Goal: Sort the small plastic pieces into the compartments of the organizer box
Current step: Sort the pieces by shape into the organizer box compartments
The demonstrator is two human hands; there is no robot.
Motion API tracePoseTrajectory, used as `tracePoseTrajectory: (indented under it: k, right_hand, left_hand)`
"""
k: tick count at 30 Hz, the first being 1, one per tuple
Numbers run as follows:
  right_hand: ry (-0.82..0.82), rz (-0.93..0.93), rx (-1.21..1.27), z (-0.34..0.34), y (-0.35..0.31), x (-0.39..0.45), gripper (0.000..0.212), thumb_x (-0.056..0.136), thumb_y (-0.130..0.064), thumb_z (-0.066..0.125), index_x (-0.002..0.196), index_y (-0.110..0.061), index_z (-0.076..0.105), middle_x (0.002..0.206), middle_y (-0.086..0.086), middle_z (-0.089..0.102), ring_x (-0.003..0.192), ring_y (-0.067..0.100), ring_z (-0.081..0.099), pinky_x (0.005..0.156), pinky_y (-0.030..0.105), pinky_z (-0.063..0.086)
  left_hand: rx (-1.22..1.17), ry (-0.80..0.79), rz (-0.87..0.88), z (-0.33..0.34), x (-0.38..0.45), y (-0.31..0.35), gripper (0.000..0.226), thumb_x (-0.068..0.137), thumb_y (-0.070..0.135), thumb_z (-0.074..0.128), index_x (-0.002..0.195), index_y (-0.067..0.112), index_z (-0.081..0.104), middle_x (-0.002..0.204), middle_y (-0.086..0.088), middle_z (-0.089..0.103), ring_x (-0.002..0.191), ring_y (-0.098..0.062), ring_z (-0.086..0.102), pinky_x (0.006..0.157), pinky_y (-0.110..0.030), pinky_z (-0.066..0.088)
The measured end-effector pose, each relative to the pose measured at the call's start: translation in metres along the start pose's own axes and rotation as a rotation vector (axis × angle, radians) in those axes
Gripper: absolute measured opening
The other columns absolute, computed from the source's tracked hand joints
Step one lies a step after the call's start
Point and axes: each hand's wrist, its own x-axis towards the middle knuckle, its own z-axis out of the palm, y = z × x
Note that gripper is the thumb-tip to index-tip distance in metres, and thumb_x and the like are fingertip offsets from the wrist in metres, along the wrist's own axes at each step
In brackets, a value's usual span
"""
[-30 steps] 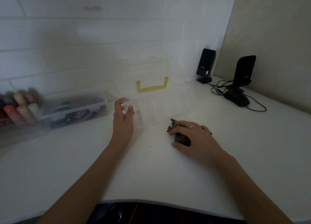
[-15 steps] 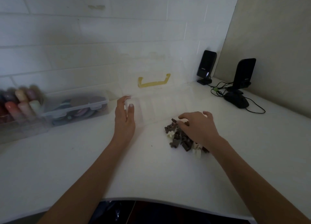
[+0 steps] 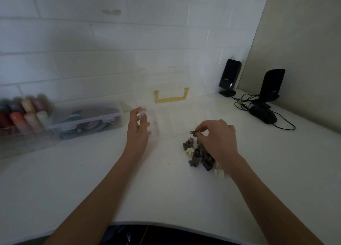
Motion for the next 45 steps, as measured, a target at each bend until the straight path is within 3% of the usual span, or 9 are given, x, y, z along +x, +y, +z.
tracePoseTrajectory:
  k: [5,11,14,17,25,28,32,36,45]
  right_hand:
    - [0.013,-0.152,0.492,-0.004,-0.034,0.0,0.006,0.08,-0.012,0.068,0.083,-0.016,0.072,0.072,-0.012,0.065,0.068,0.001,0.057,0.066,0.016,0.046]
    - [0.033,-0.361,0.181,0.024,-0.078,0.008,0.007,0.083,-0.024,0.065,0.087,-0.021,0.069,0.088,-0.002,0.063,0.092,0.018,0.05,0.075,0.03,0.038]
    - [-0.053,-0.383,0.056,0.029,-0.072,0.011,0.017,0.088,-0.032,0.059,0.095,-0.025,0.072,0.094,-0.001,0.06,0.097,0.019,0.048,0.078,0.032,0.035]
    - [-0.015,-0.383,0.218,0.019,-0.052,0.007,0.014,0.086,-0.033,0.063,0.095,-0.028,0.073,0.088,-0.005,0.062,0.086,0.014,0.049,0.076,0.031,0.039]
    - [-0.342,-0.279,0.324,-0.022,0.014,-0.005,0.011,0.083,-0.019,0.068,0.089,-0.027,0.074,0.085,-0.016,0.07,0.078,0.0,0.059,0.07,0.006,0.043]
    - [-0.275,-0.294,0.231,-0.005,0.025,-0.012,0.021,0.087,-0.021,0.063,0.105,-0.029,0.07,0.096,-0.018,0.063,0.087,0.0,0.055,0.079,0.01,0.04]
    - [-0.172,-0.285,0.121,0.016,0.026,-0.02,0.032,0.089,-0.014,0.055,0.117,-0.027,0.065,0.105,-0.01,0.058,0.096,0.011,0.054,0.081,0.026,0.034]
    - [-0.205,-0.274,-0.047,0.02,0.017,-0.024,0.035,0.096,-0.031,0.045,0.129,-0.035,0.052,0.117,-0.007,0.055,0.109,0.016,0.044,0.084,0.03,0.026]
    - [-0.117,-0.265,0.058,0.021,0.015,-0.025,0.013,0.085,-0.032,0.06,0.098,-0.03,0.064,0.1,-0.01,0.062,0.103,0.014,0.049,0.084,0.027,0.024]
  left_hand:
    - [-0.035,-0.009,-0.062,0.003,0.002,0.002,0.022,0.102,0.036,0.027,0.113,0.029,0.045,0.119,-0.001,0.049,0.09,-0.017,0.06,0.079,-0.039,0.052]
    - [0.025,-0.052,0.064,0.0,-0.008,0.005,0.023,0.104,0.022,0.025,0.113,0.018,0.046,0.104,0.011,0.052,0.077,0.019,0.055,0.065,-0.005,0.043]
    - [0.05,-0.061,0.08,-0.002,-0.007,0.0,0.021,0.104,0.027,0.028,0.109,0.026,0.048,0.109,0.005,0.056,0.082,0.007,0.061,0.072,-0.015,0.049]
    - [0.071,-0.052,0.068,-0.001,-0.007,-0.004,0.02,0.102,0.035,0.031,0.102,0.043,0.05,0.106,0.018,0.058,0.091,-0.011,0.065,0.075,-0.034,0.055]
    - [0.111,-0.025,0.123,0.001,-0.006,0.0,0.016,0.101,0.026,0.037,0.112,0.027,0.049,0.1,0.022,0.056,0.091,-0.009,0.064,0.08,-0.03,0.054]
    - [0.116,-0.024,0.136,0.0,-0.007,0.0,0.014,0.099,0.027,0.042,0.106,0.036,0.051,0.092,0.023,0.059,0.088,-0.015,0.064,0.08,-0.035,0.054]
    - [0.135,-0.05,0.174,-0.001,-0.009,0.001,0.017,0.097,0.03,0.046,0.099,0.047,0.049,0.086,0.025,0.063,0.077,-0.001,0.062,0.072,-0.034,0.055]
    - [0.147,-0.047,0.158,-0.001,-0.008,-0.001,0.015,0.095,0.035,0.044,0.1,0.048,0.048,0.089,0.03,0.062,0.076,0.002,0.062,0.074,-0.036,0.055]
    - [0.167,-0.052,0.201,0.0,-0.009,0.0,0.014,0.098,0.027,0.041,0.107,0.035,0.048,0.081,0.035,0.061,0.069,0.006,0.059,0.063,-0.021,0.051]
